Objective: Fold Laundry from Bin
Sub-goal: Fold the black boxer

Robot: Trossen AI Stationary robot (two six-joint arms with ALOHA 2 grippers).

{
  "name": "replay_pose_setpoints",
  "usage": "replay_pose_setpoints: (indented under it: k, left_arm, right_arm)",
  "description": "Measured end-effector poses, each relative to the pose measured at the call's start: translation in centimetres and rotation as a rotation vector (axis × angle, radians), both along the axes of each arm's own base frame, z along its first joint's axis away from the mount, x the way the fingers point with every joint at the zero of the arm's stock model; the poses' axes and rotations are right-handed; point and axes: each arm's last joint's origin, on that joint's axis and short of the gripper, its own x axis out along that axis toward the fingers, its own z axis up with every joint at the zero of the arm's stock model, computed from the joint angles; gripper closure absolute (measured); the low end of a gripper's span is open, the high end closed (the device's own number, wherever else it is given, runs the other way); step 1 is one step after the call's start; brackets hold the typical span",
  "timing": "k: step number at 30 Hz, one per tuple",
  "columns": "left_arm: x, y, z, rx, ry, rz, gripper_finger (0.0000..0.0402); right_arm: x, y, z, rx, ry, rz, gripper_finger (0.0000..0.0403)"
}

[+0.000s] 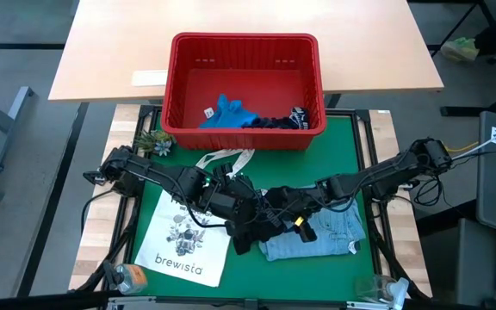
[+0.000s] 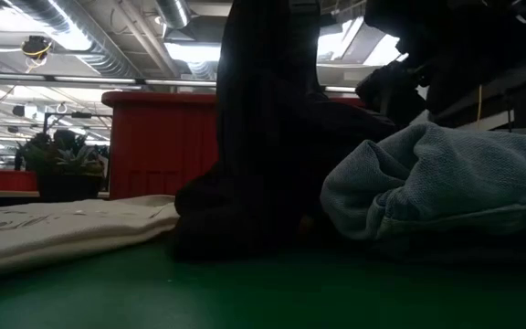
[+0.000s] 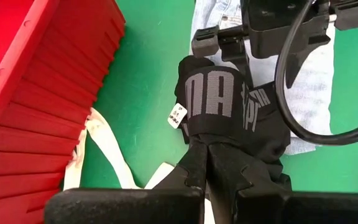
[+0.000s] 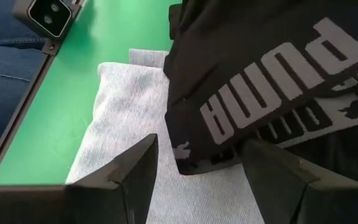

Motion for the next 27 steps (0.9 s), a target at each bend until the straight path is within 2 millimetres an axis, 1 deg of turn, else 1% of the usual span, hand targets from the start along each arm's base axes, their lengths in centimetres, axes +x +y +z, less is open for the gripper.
replay_pose_setpoints:
  k: [3, 7, 13, 19, 21, 23, 25, 27]
  left_arm:
    - [0.0, 0.0, 0.0, 0.0, 0.0, 0.0, 0.0401]
    - [0.0, 0.0, 0.0, 0.006, -0.002, 0.003, 0.0401]
    - [0.0, 0.0, 0.0, 0.017, -0.006, 0.008, 0.0401]
    - [-0.1, 0.1, 0.1, 0.024, -0.001, 0.01, 0.0401]
    - [-0.3, 0.1, 0.3, 0.024, -0.003, 0.01, 0.0401]
    - [-0.8, 0.1, 0.8, 0.014, -0.012, 0.003, 0.0401]
    - [-1.5, 0.3, 1.6, -0.018, -0.021, -0.011, 0.0401]
    - [-2.3, 0.4, 2.4, -0.068, -0.033, -0.025, 0.0401]
  right_arm:
    - [0.0, 0.0, -0.1, -0.001, 0.004, 0.0, 0.0182]
    - [0.2, 0.1, -0.4, 0.005, 0.008, 0.005, 0.0216]
    - [0.8, 0.3, -0.5, 0.039, -0.034, 0.024, 0.0295]
    - [1.0, 0.4, -0.2, 0.049, -0.062, 0.03, 0.0388]
    - [1.0, 0.4, 0.0, 0.049, -0.064, 0.031, 0.0394]
    - [1.1, 0.4, 0.5, 0.052, -0.07, 0.033, 0.0385]
    - [1.5, 0.6, 1.6, 0.065, -0.108, 0.052, 0.0382]
    - [1.8, 0.7, 3.1, 0.063, -0.154, 0.08, 0.0391]
